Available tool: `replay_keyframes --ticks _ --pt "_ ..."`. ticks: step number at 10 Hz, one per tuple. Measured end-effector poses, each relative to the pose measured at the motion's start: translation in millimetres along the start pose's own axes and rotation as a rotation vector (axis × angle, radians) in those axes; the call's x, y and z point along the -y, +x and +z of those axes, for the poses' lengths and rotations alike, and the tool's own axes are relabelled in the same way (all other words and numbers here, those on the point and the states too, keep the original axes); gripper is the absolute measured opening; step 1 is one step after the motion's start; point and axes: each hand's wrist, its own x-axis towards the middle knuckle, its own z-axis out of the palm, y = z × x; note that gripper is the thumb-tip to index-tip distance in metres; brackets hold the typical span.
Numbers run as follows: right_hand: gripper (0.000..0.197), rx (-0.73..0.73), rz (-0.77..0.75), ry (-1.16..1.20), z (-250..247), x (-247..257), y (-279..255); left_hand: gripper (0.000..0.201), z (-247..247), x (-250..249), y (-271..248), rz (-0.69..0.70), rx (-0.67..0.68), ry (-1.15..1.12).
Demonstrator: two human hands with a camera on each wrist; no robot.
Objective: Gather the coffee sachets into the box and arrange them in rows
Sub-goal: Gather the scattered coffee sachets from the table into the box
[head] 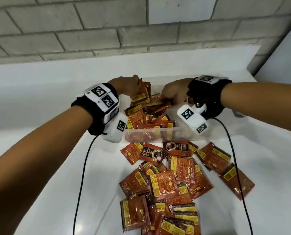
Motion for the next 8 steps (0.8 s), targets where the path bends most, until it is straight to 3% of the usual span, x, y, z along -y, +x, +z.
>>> replay_keyframes --ticks 2,3,5,6,7,8 --pt "0.011 0.081 0.011 0.168 9 3 13 0.048 9 2 9 -0.034 -0.023 0.192" --pt "0.024 0.042 0.014 0.216 9 6 8 0.043 11 2 10 -0.022 -0.009 0.273" --pt "0.02 0.049 -0.07 -0.008 14 4 -5 0.04 5 -6 0 0.024 0.029 0.441" --pt "0.022 0.036 -0.028 -0.113 21 13 -1 0.041 -1 -7 -11 0.012 -0.024 0.389" --pt "0.04 -0.047 -0.054 -0.333 19 21 -10 0.041 -10 -11 -32 0.041 -0.082 0.242" --pt "0.038 -0.117 -0.182 -0.377 -1 19 -28 0.03 -17 -16 -62 0.152 -0.114 0.125"
